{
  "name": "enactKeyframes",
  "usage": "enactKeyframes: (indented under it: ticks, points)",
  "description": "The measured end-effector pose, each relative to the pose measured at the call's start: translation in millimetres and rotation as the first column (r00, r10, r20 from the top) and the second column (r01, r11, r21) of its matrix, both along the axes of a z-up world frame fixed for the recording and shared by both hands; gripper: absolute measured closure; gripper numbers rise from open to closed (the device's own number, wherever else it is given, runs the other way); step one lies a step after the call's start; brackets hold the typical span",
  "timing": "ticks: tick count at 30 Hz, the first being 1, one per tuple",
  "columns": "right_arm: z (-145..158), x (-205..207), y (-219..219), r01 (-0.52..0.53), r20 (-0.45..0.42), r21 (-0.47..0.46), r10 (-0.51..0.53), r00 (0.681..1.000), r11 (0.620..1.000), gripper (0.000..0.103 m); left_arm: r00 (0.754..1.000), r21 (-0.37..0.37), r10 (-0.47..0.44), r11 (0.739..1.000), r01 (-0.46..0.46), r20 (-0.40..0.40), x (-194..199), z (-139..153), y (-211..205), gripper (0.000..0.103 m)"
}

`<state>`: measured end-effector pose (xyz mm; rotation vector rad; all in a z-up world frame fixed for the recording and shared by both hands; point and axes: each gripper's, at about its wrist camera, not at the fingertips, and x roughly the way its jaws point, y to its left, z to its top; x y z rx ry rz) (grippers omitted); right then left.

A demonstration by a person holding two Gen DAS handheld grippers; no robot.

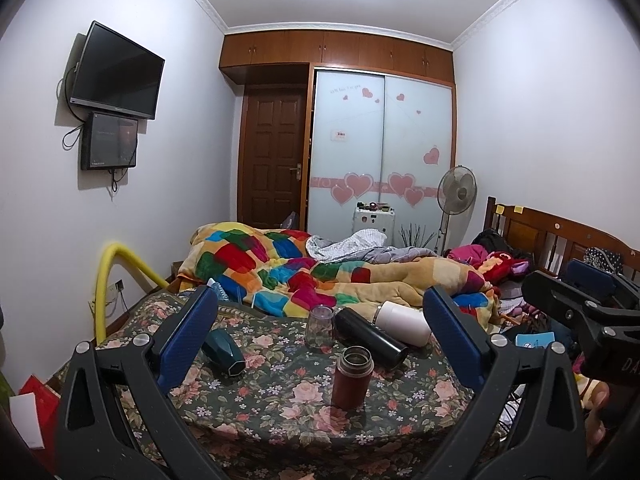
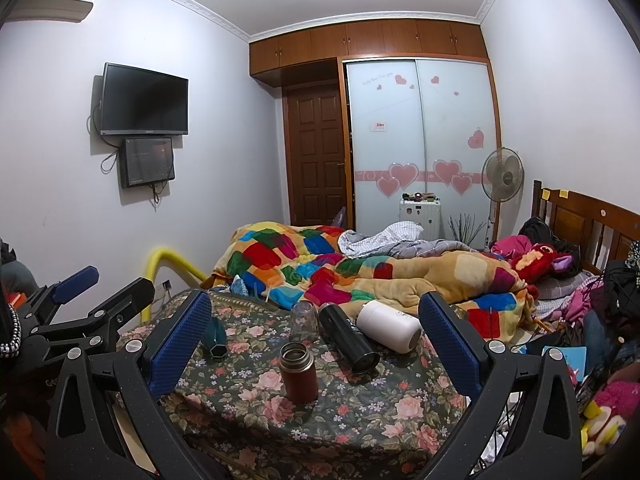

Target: Flip cup upright

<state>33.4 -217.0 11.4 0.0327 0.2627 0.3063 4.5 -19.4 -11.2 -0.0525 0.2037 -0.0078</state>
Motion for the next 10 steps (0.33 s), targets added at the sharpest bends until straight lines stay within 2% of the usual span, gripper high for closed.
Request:
enactKeyframes:
  ticks: [10]
  points:
    - [-1.5, 4.7, 2.8, 0.002, -0.012, -0.015, -0.002, 1.000, 1.000, 0.000, 1.000, -0.002, -0.011, 1.000, 0.011, -0.001, 1.6, -2.4, 5.5, 0.000]
